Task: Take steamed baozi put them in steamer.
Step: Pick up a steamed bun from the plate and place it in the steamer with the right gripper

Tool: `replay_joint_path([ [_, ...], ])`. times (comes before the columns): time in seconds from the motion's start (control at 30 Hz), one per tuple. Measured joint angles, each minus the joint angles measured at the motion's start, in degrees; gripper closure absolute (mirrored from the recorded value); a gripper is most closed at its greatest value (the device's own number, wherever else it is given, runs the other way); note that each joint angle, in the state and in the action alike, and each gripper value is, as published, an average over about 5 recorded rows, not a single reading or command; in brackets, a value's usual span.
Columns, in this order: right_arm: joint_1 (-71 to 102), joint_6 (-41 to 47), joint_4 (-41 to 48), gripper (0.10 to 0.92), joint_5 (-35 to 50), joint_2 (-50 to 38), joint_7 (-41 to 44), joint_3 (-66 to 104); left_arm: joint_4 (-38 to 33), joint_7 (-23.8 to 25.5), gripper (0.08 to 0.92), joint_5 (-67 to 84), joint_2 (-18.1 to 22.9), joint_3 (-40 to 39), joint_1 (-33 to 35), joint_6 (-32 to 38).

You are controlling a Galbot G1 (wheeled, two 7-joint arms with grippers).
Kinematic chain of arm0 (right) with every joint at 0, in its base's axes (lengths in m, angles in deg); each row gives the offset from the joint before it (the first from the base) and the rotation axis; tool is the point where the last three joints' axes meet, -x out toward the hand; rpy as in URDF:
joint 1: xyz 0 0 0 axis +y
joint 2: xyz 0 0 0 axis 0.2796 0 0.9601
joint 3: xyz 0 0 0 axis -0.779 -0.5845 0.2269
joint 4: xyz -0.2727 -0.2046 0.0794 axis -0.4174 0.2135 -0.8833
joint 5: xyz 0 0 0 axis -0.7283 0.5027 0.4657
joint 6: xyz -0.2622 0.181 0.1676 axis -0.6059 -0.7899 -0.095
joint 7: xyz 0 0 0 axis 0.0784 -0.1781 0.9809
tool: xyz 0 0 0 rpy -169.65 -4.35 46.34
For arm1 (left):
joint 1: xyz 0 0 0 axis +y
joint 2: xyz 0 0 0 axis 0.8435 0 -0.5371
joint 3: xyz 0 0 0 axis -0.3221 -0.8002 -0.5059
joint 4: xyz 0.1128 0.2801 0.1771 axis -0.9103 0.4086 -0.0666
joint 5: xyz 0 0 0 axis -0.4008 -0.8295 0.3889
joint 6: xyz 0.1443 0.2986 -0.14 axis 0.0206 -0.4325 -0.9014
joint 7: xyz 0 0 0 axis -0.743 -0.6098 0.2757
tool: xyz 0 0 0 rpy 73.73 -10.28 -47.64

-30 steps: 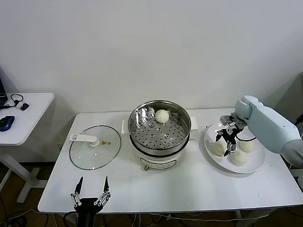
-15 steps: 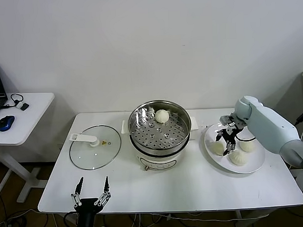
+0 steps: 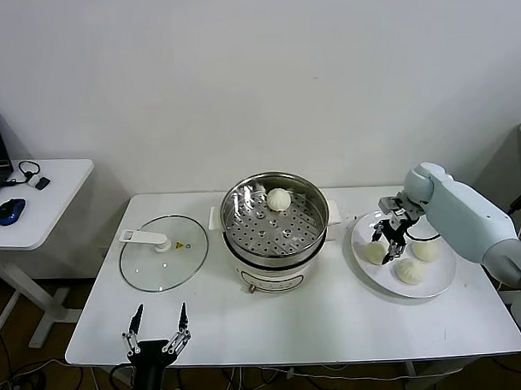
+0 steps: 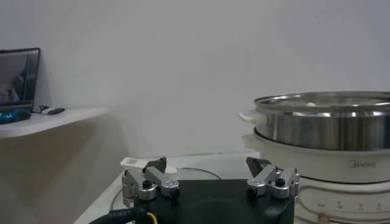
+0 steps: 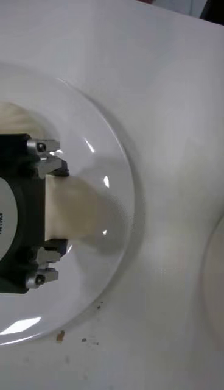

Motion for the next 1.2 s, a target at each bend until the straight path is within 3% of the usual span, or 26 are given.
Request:
replay_joint_path([
  [0.7,-18.2,1.6,-6.2,0.372,15.7,-1.8,3.2,-15.1,0.0,-0.1,0.177,-1.0,0.6,-0.9,-1.1,-0.4],
  [1.2,-33.2,8.4,-8.6,0.377,32.9,4.2,3.7,-28.2,-0.2,-0.2,0.177,-1.2,0.8,-1.1,-1.3,-0.4],
])
